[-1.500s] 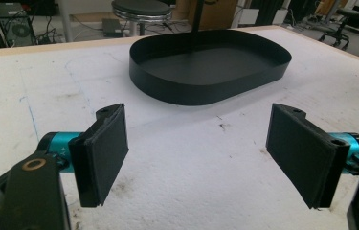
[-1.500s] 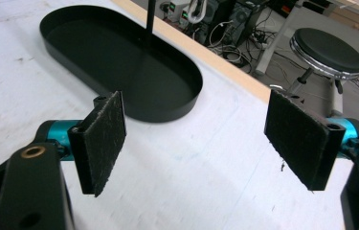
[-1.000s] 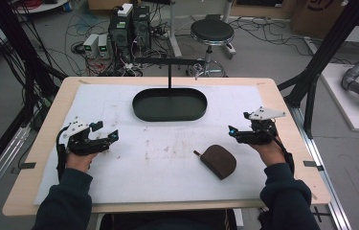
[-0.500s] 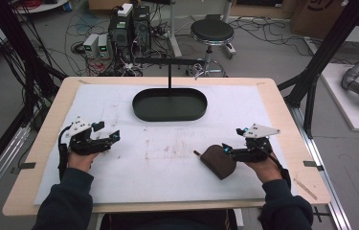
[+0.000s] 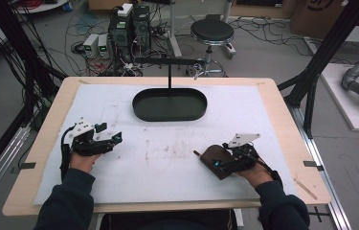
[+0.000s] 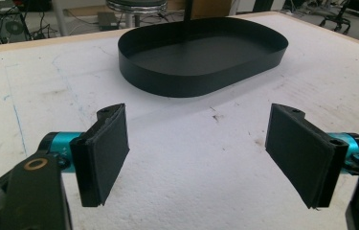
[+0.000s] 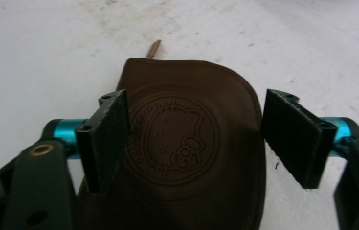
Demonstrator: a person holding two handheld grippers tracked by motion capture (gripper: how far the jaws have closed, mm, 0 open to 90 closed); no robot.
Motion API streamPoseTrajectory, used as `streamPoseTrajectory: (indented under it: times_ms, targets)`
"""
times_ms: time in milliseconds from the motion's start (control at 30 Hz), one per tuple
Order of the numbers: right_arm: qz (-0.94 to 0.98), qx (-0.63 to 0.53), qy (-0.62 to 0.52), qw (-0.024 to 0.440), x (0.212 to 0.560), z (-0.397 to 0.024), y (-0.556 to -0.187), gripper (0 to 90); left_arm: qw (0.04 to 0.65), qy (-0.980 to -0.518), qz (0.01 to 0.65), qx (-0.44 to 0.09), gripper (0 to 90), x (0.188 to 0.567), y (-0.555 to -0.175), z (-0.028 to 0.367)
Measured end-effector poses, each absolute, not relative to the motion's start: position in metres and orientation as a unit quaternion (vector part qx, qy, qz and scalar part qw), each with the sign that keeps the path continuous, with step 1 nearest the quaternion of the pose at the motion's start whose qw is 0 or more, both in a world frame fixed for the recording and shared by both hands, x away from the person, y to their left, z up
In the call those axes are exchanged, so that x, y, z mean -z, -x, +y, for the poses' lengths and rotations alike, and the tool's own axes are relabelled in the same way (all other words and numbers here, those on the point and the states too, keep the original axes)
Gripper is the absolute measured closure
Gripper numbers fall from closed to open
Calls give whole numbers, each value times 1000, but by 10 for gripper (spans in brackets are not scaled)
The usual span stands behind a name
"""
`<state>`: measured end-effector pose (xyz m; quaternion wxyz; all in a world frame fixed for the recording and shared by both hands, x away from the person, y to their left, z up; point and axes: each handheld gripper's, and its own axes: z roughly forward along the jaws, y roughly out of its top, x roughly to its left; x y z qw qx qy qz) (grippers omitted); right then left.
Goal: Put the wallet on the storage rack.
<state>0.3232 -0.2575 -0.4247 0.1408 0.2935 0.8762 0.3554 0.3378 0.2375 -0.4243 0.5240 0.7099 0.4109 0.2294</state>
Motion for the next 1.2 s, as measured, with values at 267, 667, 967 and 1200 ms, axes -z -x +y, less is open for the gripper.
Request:
streamPoseTrajectory:
  times_ms: [267,667,967,1200]
  targets:
    - [864,-388,-308,96,428,-272,-333,457,523,-711,410,-230,228,424,-337,237]
    - [910,-306,-212,181,430,-221,-312,212,519,-713,412,-228,230,425,-338,237]
    - [905,-289,-233,206,426,-235,-319,352,519,-713,413,-226,230,425,-338,238]
    - [898,-278,-235,249,428,-261,-334,410,521,-713,411,-228,235,425,-337,237]
